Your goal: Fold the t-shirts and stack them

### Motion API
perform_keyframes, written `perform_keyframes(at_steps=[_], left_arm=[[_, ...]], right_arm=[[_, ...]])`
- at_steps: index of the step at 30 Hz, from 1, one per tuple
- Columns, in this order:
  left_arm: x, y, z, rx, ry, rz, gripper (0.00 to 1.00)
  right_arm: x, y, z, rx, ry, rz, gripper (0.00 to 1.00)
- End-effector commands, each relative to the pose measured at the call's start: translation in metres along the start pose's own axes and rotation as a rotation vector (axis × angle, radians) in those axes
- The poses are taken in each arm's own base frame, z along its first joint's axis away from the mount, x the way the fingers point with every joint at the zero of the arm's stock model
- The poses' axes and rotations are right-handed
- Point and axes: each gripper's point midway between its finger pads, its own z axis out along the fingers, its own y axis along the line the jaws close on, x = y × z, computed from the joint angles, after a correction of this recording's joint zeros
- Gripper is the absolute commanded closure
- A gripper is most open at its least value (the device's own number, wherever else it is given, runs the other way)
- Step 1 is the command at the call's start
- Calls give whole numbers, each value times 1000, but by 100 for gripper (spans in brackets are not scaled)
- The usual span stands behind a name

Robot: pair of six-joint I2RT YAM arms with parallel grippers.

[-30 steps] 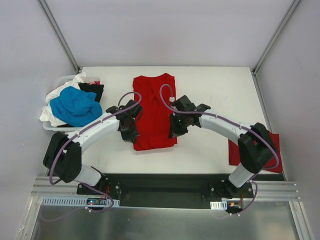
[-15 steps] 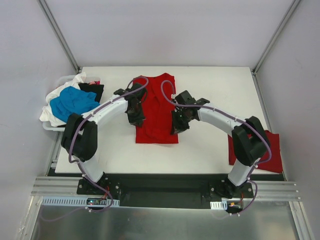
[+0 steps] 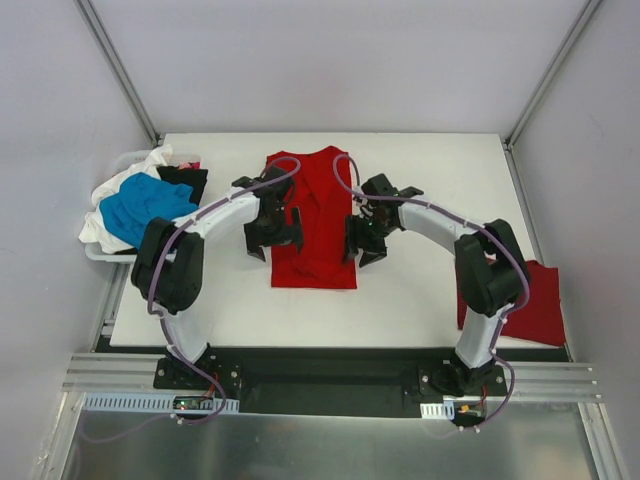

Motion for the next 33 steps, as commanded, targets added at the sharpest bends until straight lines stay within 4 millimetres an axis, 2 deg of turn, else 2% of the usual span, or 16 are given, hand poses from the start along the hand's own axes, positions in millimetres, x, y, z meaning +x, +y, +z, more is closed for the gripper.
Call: perform_keyframes(at_steps=[1, 4, 6, 9, 10, 12, 14, 16, 17, 20, 26, 33], left_arm=[[20, 10, -40, 48, -51, -38, 6], [36, 15, -48, 58, -59, -52, 9], [44, 7, -58, 77, -85, -20, 11], [56, -1, -58, 76, -82, -10, 21], [60, -2, -55, 68, -74, -26, 31], [66, -6, -51, 61, -69, -16, 38], [66, -10, -50, 60, -82, -15, 53], [67, -15, -52, 61, -95, -7, 59], [66, -15, -52, 58, -99, -10, 66], [69, -12, -43, 41, -84, -12, 70], [65, -13, -27, 10, -55, 28, 69], [58, -23, -34, 41, -77, 11, 67]], right_arm=[[9, 24, -47, -84, -70, -45, 44], [22, 22, -49, -93, -64, -21, 44], [25, 29, -55, -121, -77, -20, 44], [38, 30, -49, -105, -57, -35, 45], [42, 30, -46, -100, -49, -40, 45], [45, 28, -41, -96, -45, -37, 46], [48, 28, -37, -99, -44, -39, 46], [50, 27, -33, -90, -43, -47, 46], [51, 27, -31, -90, -43, -47, 46], [55, 27, -24, -88, -38, -45, 46], [57, 28, -7, -82, -29, -49, 47], [57, 30, 14, -72, -16, -63, 48]])
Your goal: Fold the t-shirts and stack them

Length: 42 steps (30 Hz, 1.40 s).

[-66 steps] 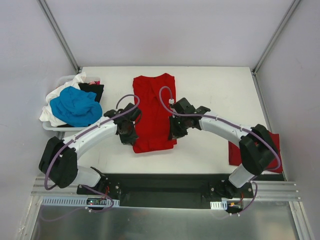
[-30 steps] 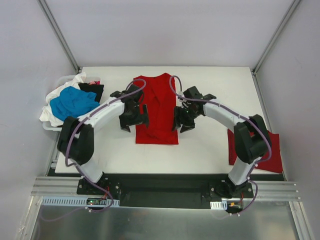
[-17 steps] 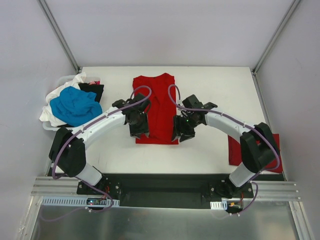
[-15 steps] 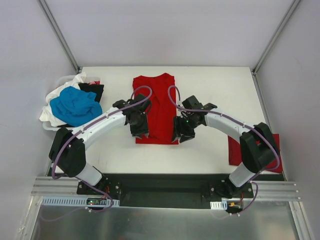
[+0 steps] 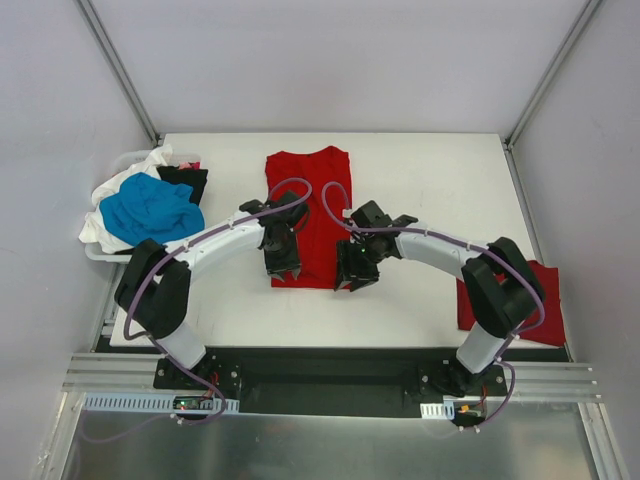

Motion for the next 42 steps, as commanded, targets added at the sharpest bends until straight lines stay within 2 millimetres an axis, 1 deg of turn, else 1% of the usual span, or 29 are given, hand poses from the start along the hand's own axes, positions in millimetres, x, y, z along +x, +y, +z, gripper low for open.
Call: perform_keyframes(at_steps=[1, 5, 9, 13, 15, 16, 17, 19, 20, 21, 25, 26, 28, 29, 31, 32, 34, 35, 36, 38, 39, 40, 42], left_arm=[[-12, -9, -17, 34, -63, -3, 67], [-8, -3, -25, 46, -81, 11, 66], [0, 6, -26, 38, -70, 22, 66], [1, 8, -28, 35, -66, 25, 66], [-1, 7, -28, 33, -66, 28, 65], [-1, 6, -28, 33, -66, 31, 65], [-3, 5, -29, 37, -71, 31, 65], [-4, 4, -30, 36, -72, 36, 65], [-5, 4, -30, 35, -72, 35, 65], [-6, 4, -30, 35, -74, 36, 65], [-7, 3, -31, 36, -76, 33, 64], [-7, 3, -30, 34, -76, 31, 64], [-6, 3, -30, 32, -73, 27, 64], [-6, 3, -30, 35, -73, 25, 64], [-6, 3, -28, 32, -70, 19, 64], [-7, 1, -29, 36, -70, 15, 64], [-8, 1, -29, 37, -73, 10, 64], [-8, 0, -30, 39, -75, 10, 64], [-8, 0, -30, 41, -76, 9, 64], [-7, -1, -29, 43, -76, 9, 64], [-6, 0, -29, 41, -73, 7, 64], [-6, 0, -29, 44, -75, 7, 64], [-3, 1, -27, 39, -67, 5, 64]], right_arm=[[-8, 2, 13, 0, -29, -18, 48], [-13, 0, 21, 2, -53, -28, 48], [-18, 0, 28, -1, -58, -18, 48], [-25, 3, 29, -5, -72, -15, 49], [-29, 4, 27, -2, -83, -16, 51], [-29, 4, 27, -2, -85, -17, 54], [-30, 4, 27, 0, -88, -17, 66], [-32, 6, 25, -1, -95, -24, 83], [-34, 7, 24, -1, -99, -27, 97], [-34, 7, 23, 1, -98, -31, 99], [-40, 13, 11, 8, -120, -53, 99], [-47, 19, 3, 5, -144, -62, 99], [-53, 22, -4, 12, -156, -75, 99], [-64, 30, -13, 1, -183, -85, 99], [-70, 29, -16, 8, -181, -78, 99], [-81, 33, -23, 0, -203, -83, 99], [-89, 29, -23, 9, -202, -73, 99], [-95, 25, -25, 13, -212, -67, 99], [-103, 25, -29, 13, -223, -68, 99], [-113, 16, -28, 29, -225, -54, 99], [-119, 16, -31, 30, -233, -57, 99], [-121, 12, -27, 36, -223, -51, 99], [-125, 7, -28, 43, -218, -49, 99]])
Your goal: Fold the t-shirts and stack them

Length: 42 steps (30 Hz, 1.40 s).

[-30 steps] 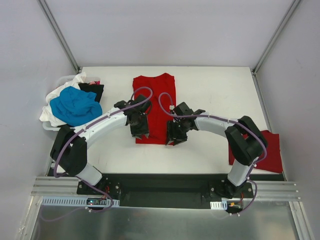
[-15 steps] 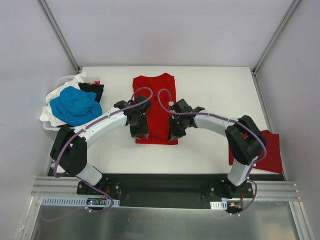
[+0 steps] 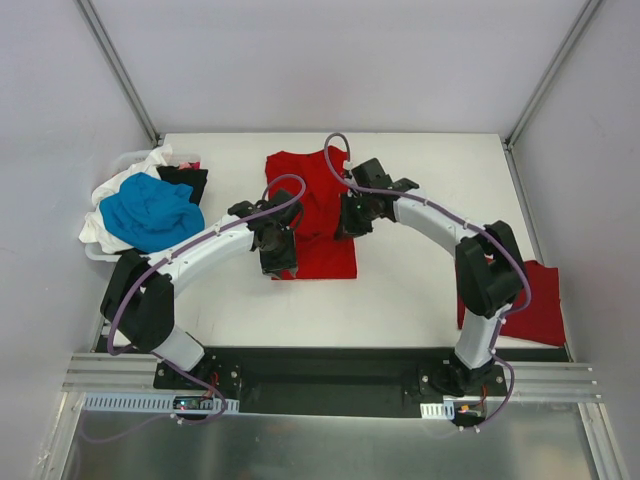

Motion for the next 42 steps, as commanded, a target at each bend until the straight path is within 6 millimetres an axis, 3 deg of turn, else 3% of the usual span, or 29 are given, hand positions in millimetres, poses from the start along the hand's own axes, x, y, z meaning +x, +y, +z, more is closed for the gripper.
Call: perform_keyframes(at_steps=[1, 7, 12, 15, 19, 23, 26, 28, 33, 39, 42], left_arm=[[-4, 0, -4, -9, -19, -16, 64], [-5, 1, 11, -35, 5, 14, 64], [-21, -17, 18, -15, 9, 33, 64], [-31, -31, 23, 2, 16, 40, 65], [-41, -43, 27, 18, 17, 42, 65], [-50, -43, 29, -1, -10, 46, 65], [-60, -35, 31, -41, -42, 32, 65], [-69, -33, 34, -55, -55, 22, 65], [-90, -33, 47, -87, -73, 38, 65], [-129, -29, 61, -120, -110, 27, 65], [-145, -28, 59, -115, -122, 23, 66]], right_arm=[[-10, -14, 1, 37, 19, -16, 99], [-8, -32, 19, 70, 61, -4, 99], [-9, -45, 38, 79, 108, 17, 99], [-17, -47, 41, 75, 104, 30, 94], [-30, -53, 41, 83, 102, 51, 49], [-49, -54, 18, 89, 47, 57, 43], [-51, -39, -9, 64, -4, 46, 43], [-45, -32, -18, 50, -16, 51, 43], [-5, -20, -39, 39, -5, 39, 44], [37, -20, -39, 64, 51, 18, 45], [45, -25, -37, 81, 66, 18, 46]])
